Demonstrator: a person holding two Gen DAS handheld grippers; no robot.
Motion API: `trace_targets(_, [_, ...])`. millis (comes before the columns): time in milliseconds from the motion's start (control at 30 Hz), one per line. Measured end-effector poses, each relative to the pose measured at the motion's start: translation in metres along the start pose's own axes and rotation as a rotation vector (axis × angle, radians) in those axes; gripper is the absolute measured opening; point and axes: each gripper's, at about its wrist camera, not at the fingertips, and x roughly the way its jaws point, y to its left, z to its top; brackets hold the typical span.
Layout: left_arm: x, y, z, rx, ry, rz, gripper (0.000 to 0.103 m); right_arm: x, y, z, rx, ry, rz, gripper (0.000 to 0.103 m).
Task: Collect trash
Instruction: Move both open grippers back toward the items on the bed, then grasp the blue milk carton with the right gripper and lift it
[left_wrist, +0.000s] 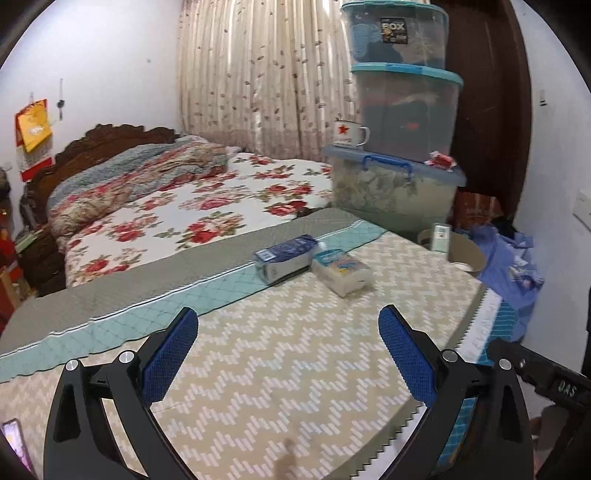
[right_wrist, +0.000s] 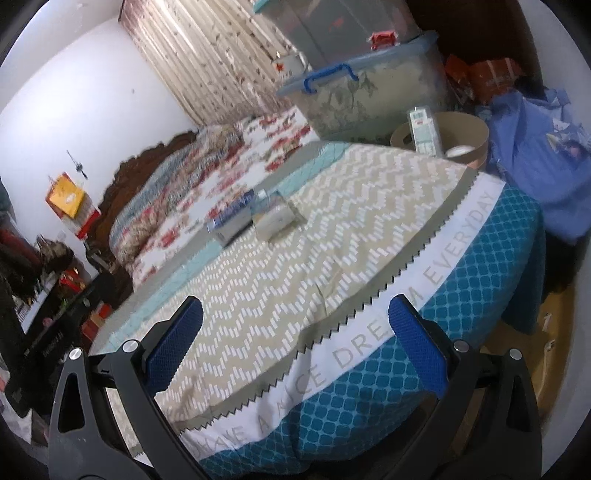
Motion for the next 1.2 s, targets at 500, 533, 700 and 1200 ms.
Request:
trace_targets(500, [-0.002, 0.009, 0.002, -0.019, 0.001, 0.031, 0.095, 0.014, 0.004, -0.003, -0.029, 0.088, -0.004, 0.099])
trace_targets(533, [-0.002, 0.009, 0.002, -0.022, 0.0, 0.026, 0.095, 0.012, 0.004, -0.002, -0.03, 0.076, 0.0, 0.099])
trace_targets(700, [-0.001, 0.017, -0.001, -0.034, -0.033, 0.028, 0.095, 0.006, 0.014, 0.002, -0.104, -0.003, -0.028, 0.099])
trace_targets(1200, [0.062, 0.106, -0.024, -0.266, 0.152, 0.059, 0.094, 0.129, 0.073, 0.108, -0.355, 0.149, 0.15, 0.08])
